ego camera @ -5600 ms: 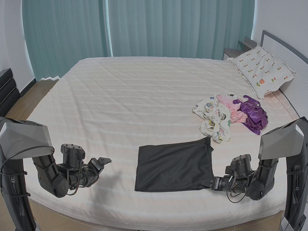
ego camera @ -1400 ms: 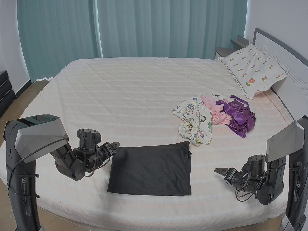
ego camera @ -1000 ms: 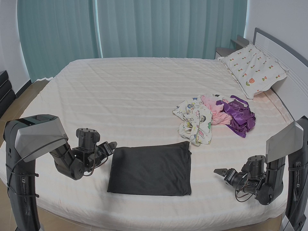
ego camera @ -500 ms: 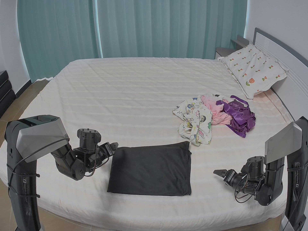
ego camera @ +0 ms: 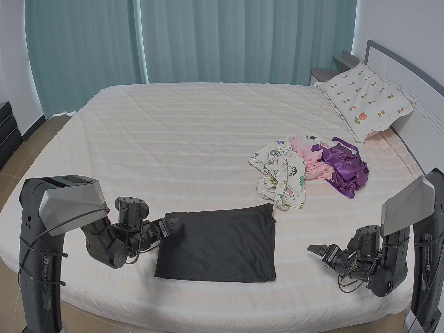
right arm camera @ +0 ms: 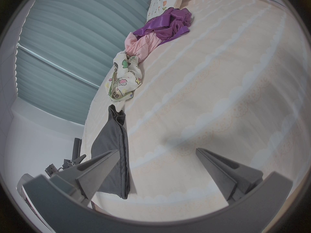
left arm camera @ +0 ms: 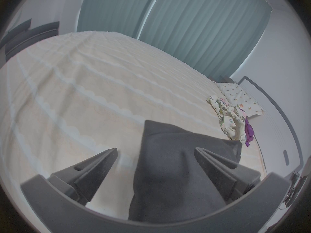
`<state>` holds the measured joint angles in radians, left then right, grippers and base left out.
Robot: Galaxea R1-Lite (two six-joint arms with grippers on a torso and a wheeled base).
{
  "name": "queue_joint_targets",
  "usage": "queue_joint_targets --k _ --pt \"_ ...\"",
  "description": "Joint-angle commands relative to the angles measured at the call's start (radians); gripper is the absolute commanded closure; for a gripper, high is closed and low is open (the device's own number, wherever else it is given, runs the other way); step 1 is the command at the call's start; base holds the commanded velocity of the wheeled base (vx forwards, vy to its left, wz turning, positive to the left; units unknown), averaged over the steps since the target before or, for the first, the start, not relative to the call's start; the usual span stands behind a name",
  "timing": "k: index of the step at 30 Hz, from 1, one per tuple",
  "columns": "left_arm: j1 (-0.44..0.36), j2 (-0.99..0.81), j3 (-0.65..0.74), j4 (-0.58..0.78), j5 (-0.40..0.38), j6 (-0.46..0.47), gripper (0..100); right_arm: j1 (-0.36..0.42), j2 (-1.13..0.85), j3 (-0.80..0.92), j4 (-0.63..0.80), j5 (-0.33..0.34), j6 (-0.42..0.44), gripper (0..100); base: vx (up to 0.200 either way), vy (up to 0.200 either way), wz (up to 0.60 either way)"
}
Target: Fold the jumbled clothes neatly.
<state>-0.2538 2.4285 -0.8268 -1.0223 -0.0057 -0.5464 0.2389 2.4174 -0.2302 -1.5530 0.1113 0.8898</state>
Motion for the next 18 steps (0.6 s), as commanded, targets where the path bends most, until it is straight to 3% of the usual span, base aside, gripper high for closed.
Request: queue_joint_targets --k 1,6,10,13,15,16,18 --pt "-0.002 0.021 0.037 -0.028 -0.036 0.000 0 0.000 0.003 -0.001 -0.010 0.001 -0.002 0 0.000 0.000 0.00" --pt "0.005 0.017 0.124 -0.119 -0.068 -0.006 0 0.033 0.002 -0.041 -0.010 0.002 -0.006 0 0.000 0.000 0.00" --pt "0.027 0.012 0.248 -0.251 -0.083 -0.021 0 0.137 0.026 -0.107 -0.001 -0.002 -0.017 0 0.000 0.000 0.00" --pt "0.036 0.007 0.347 -0.378 -0.088 -0.095 0 0.177 0.034 -0.179 0.037 0.002 -0.052 0 0.000 0.000 0.00" --pt "0.038 0.006 0.426 -0.510 -0.106 -0.188 0 0.195 0.019 -0.253 0.137 0.021 -0.091 0 0.000 0.000 0.00" --pt "0.038 0.006 0.426 -0.510 -0.106 -0.188 0 0.195 0.019 -0.253 0.137 0.021 -0.091 0 0.000 0.000 0.00" --pt "0.038 0.006 0.480 -0.548 -0.134 -0.256 0 0.201 0.000 -0.354 0.284 0.047 -0.095 0 0.000 0.000 0.00"
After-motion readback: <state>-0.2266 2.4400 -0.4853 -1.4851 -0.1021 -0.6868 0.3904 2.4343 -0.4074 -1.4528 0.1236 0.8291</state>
